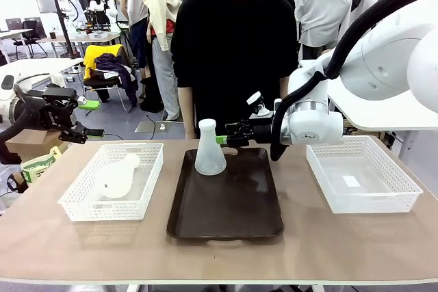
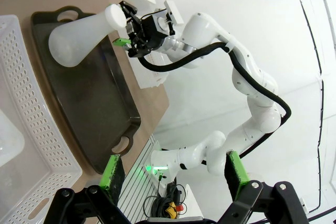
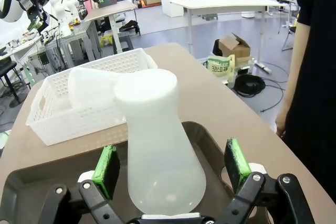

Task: Prepare the laboratory tools.
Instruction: Pick up the Big flask that the person points to.

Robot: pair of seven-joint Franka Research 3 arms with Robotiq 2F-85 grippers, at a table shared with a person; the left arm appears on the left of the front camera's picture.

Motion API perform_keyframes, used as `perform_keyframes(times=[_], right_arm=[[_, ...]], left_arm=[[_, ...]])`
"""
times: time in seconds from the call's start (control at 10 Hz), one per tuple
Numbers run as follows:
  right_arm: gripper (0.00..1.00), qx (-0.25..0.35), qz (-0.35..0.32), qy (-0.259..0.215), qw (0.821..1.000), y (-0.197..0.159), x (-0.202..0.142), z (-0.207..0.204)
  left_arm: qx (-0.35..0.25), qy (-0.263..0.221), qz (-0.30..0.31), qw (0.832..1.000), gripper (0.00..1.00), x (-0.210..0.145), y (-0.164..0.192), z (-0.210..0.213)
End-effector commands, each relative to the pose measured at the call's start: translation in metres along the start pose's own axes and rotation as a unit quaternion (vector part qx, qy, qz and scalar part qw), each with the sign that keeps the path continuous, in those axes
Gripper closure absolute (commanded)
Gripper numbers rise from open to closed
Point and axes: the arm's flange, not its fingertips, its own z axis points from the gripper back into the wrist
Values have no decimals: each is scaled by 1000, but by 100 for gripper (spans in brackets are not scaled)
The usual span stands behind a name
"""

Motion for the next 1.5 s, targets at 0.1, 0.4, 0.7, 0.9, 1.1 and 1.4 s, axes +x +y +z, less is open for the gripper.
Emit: perform_keyframes(times=[0.1,0.4,0.7,0.9,1.1,1.4], right_arm=[[0,1,3,-8,1000,-2,-2,-3],[0,1,3,-8,1000,-2,-2,-3],[0,16,7,22,1000,-6,4,13],[0,17,6,50,999,-20,5,62],[0,-15,12,45,999,-27,7,111],[0,-59,-30,-3,998,-32,-5,188]], left_arm=[[-6,-2,-2,1000,0,0,-2,2],[-6,-2,-2,1000,0,0,-2,2],[-6,-2,-2,1000,0,0,-2,2],[-6,-2,-2,1000,0,0,-2,2],[-6,-2,-2,1000,0,0,-2,2],[-6,-2,-2,1000,0,0,-2,2]])
